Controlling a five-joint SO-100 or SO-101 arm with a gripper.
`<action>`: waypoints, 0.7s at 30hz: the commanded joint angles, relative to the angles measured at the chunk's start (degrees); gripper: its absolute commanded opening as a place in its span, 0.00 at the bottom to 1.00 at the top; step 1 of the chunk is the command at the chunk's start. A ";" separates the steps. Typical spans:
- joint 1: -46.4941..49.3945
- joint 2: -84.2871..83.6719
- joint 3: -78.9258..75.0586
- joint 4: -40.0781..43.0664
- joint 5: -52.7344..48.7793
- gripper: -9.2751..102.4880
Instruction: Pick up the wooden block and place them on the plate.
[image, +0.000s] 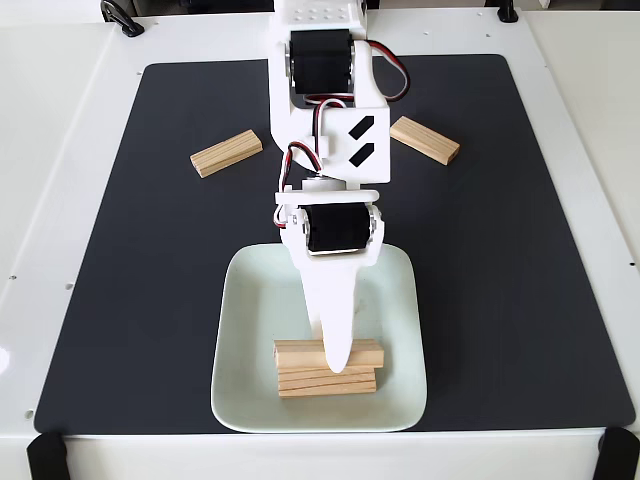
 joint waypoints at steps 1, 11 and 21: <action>0.18 0.79 -3.08 -0.97 -0.26 0.08; 0.35 1.41 -2.99 -0.97 4.48 0.11; 0.70 1.67 -2.64 -0.26 4.48 0.37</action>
